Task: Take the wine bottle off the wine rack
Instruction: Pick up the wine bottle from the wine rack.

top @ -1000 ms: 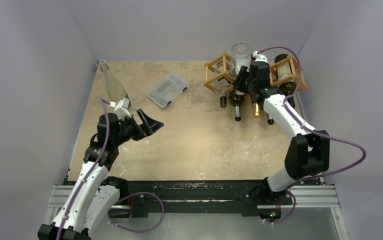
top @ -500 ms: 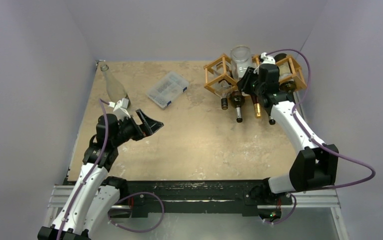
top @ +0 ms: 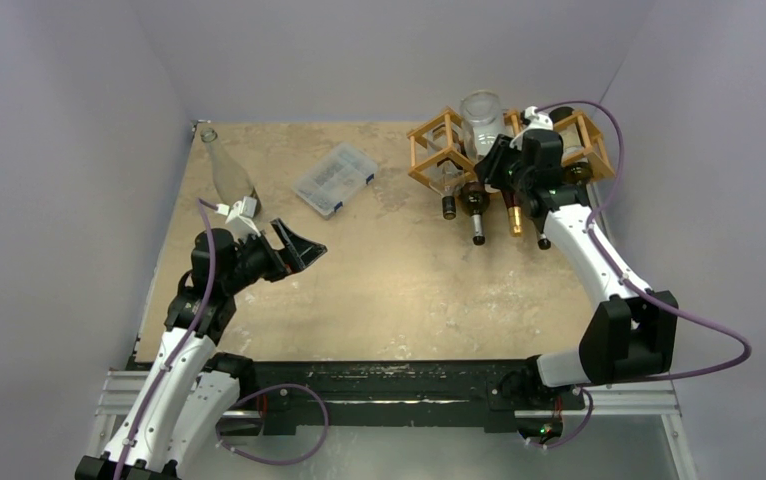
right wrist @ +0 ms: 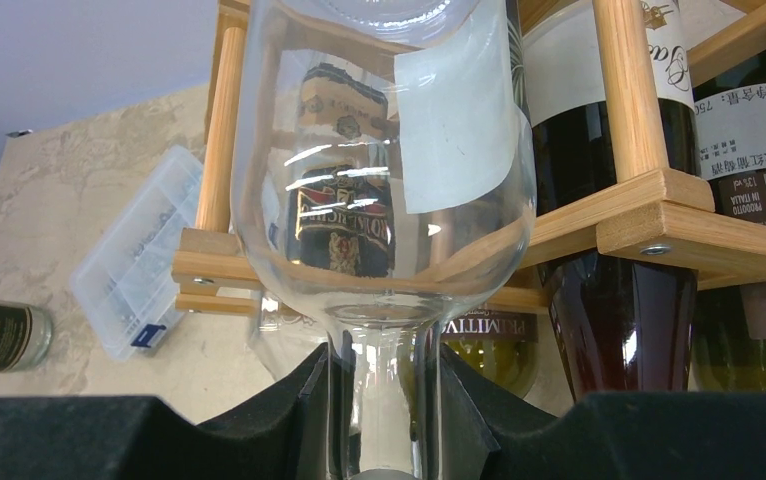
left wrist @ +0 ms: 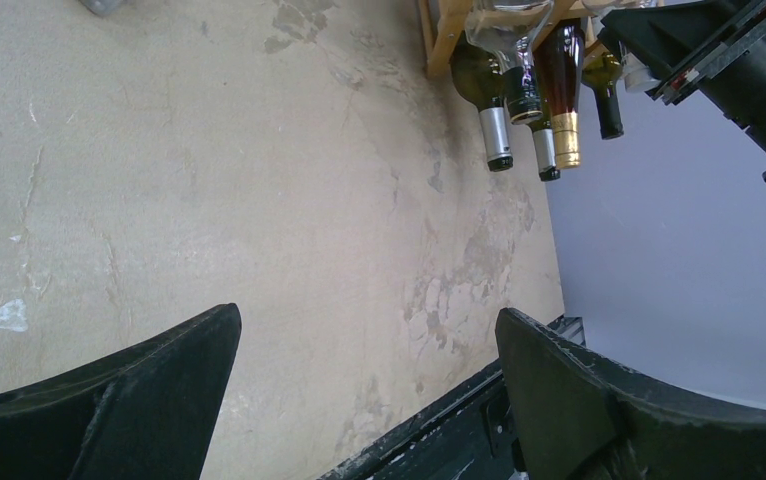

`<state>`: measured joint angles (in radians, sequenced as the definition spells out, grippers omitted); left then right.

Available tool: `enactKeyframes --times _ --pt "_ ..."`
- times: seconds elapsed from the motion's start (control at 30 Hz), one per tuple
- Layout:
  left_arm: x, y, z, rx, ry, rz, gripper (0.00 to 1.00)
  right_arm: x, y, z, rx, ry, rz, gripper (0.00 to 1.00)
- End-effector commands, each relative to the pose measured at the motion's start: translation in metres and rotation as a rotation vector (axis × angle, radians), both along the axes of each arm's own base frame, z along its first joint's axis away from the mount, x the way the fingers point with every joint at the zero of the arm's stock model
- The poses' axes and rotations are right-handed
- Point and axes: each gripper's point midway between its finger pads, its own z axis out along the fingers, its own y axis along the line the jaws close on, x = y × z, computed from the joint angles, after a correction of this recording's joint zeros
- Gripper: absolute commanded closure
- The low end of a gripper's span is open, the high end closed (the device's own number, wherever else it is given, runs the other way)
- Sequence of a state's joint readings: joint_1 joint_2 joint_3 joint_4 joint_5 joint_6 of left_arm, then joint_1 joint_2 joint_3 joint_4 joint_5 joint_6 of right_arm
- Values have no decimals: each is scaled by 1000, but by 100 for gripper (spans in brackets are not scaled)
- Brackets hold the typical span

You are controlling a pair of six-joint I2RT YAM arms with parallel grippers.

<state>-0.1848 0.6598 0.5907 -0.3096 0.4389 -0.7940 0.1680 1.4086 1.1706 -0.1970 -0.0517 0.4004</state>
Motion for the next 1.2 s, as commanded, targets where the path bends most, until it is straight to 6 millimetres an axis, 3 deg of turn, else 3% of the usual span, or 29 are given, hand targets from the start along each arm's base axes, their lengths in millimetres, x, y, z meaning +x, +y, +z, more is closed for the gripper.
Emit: enactKeyframes --times 0.0,0.33,1.17 --pt "-2 -3 3 -18 -9 -13 0 2 15 53 32 -183 94 100" --pt "-2 -5 5 -23 -17 -28 0 0 16 79 54 -239 131 100" --pt "-3 -8 10 -31 -29 -43 0 -2 15 115 141 -299 166 100"
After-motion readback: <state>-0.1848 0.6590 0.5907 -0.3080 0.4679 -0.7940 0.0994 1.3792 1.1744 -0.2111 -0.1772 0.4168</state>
